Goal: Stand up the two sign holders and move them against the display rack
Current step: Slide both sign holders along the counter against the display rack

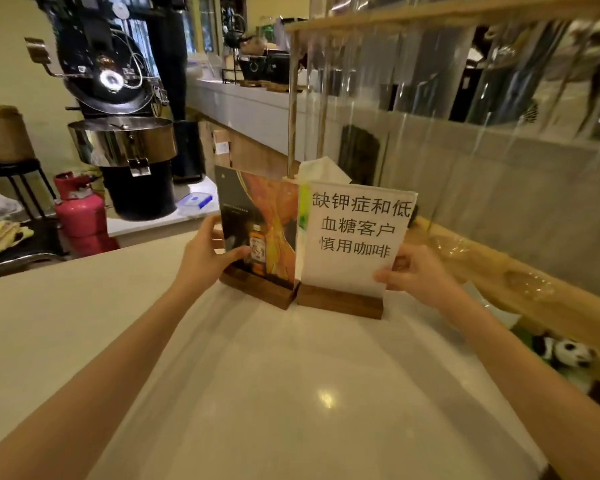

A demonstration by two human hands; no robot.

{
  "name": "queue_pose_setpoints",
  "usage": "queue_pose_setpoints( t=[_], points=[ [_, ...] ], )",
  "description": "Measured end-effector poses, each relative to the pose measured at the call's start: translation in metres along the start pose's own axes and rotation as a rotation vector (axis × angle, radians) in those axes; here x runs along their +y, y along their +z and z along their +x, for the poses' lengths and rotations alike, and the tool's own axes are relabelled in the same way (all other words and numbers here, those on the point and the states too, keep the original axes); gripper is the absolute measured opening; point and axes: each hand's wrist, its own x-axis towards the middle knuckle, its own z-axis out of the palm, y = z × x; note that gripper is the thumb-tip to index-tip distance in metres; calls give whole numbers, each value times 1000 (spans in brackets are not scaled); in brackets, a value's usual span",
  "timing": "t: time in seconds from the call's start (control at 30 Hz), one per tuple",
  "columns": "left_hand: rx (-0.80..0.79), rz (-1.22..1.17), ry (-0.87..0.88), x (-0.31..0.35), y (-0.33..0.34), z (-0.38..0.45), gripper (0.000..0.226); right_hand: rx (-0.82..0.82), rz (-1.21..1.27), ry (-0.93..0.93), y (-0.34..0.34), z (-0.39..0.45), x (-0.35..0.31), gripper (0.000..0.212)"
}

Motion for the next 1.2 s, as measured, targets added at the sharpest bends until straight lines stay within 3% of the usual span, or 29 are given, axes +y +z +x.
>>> queue_pose_setpoints(
  t=[0.6,1.2],
  points=[
    [-210,-326,-74,42,127,90,65,404,7,134,-55,17,53,31],
    [-388,-559,-89,57,185,131,57,570,-155,115,-57,20,75,27]
  ],
)
